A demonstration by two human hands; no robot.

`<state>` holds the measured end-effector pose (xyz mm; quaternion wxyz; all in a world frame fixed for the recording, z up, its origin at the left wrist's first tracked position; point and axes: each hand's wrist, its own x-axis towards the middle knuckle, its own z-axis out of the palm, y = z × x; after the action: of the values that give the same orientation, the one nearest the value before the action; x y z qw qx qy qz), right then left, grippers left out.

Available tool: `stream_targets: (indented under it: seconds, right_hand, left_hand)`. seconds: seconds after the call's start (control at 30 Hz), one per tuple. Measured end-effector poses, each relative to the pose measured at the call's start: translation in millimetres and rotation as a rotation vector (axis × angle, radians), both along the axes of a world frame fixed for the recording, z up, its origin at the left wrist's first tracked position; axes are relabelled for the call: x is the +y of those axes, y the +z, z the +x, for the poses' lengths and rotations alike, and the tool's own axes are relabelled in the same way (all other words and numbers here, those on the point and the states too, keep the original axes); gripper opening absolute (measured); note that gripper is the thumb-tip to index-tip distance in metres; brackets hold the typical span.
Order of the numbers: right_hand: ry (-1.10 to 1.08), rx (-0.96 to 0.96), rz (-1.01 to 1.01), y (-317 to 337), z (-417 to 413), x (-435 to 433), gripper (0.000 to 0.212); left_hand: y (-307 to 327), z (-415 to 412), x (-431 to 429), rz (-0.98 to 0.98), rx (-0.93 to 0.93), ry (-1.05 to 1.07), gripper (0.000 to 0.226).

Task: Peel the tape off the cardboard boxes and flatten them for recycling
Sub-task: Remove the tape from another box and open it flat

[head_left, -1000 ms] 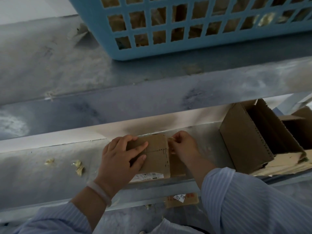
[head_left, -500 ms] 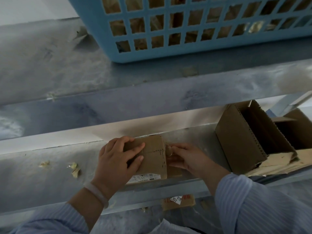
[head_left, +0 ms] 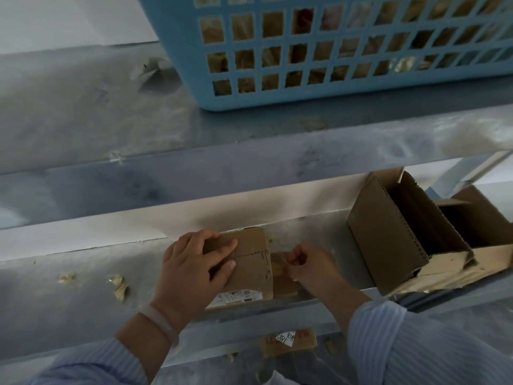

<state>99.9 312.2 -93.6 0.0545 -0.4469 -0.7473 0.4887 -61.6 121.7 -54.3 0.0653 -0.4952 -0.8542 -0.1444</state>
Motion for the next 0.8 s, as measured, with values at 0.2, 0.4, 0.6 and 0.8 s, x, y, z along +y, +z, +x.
stream_targets:
  seconds: [0.2, 0.4, 0.6, 0.8]
  right_hand:
    - [0.113, -0.142, 0.2, 0.8, -1.6, -2.6, 0.027]
    - [0.239, -0.318, 0.237, 2.5, -2.6, 0.1, 0.028]
    - [0.328, -0.401, 0.366, 6.5, -1.4, 1.2, 0.018]
    - [0.365, -0.485, 0.371, 16.6, 22.5, 11.3, 0.023]
  left_hand:
    - [-0.6, -1.3, 0.3, -0.01, -0.022, 0.002, 0.041]
    - [0.0, -1.6, -1.2, -0.008, -0.013, -0.012, 0.042]
    - [4.2, -0.1, 0.0, -0.048, -0.039, -0.009, 0.045]
    - [5.3, -0.9, 0.7, -0.06, -0.036, -0.012, 0.045]
